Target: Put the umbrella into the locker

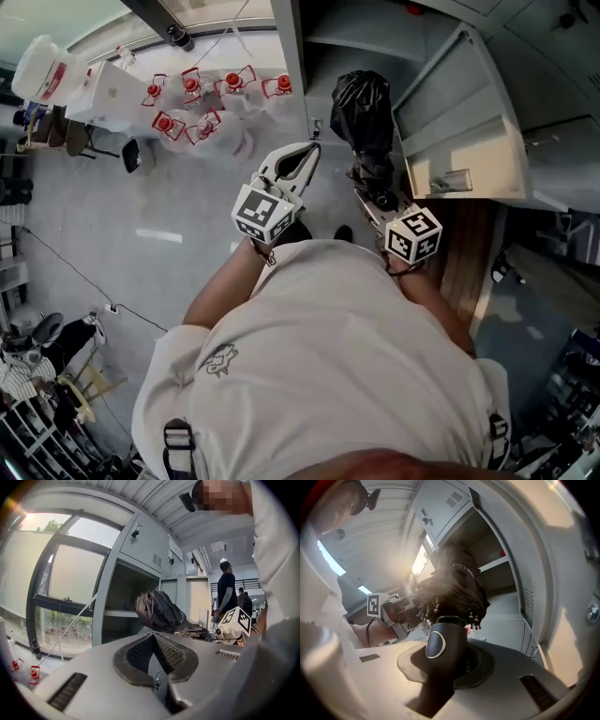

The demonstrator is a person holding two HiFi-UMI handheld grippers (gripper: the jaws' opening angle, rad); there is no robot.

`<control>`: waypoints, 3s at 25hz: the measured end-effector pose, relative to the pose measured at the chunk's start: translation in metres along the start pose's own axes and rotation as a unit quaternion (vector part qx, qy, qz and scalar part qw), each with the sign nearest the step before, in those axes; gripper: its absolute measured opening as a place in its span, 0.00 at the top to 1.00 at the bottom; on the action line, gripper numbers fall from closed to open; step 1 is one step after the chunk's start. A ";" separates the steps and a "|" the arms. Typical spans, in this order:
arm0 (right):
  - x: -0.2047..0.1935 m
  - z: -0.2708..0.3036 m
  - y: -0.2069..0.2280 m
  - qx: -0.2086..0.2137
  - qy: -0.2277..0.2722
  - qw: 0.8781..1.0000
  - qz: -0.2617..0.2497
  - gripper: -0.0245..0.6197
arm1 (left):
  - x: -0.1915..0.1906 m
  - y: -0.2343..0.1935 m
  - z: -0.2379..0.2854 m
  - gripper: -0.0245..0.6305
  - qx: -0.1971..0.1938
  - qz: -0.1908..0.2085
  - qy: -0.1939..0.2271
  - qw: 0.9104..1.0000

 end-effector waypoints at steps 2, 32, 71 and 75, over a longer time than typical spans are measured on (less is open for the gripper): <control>0.005 0.010 0.001 -0.017 0.000 1.000 0.008 0.80 | 0.008 -0.014 0.007 0.94 -0.018 0.003 -0.005 1.000; 0.003 0.117 0.034 -0.212 -0.074 0.971 0.086 0.80 | 0.039 -0.127 0.029 0.94 -0.171 0.012 -0.038 0.984; 0.076 0.211 0.235 -0.216 -0.125 0.965 0.086 0.79 | 0.021 -0.139 0.116 0.94 -0.126 0.000 -0.054 0.991; 0.080 0.224 0.247 -0.223 -0.137 0.961 0.090 0.78 | 0.021 -0.142 0.117 0.94 -0.122 -0.001 -0.052 0.991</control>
Point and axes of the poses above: the fingertips, and each gripper's own axes: z forward along the fingers, y to its right, x out of its top, the point moved 9 cm from there along -z, backward along the fingers, and after that the axes turned 13 degrees about -z, right-handed, at the moved point
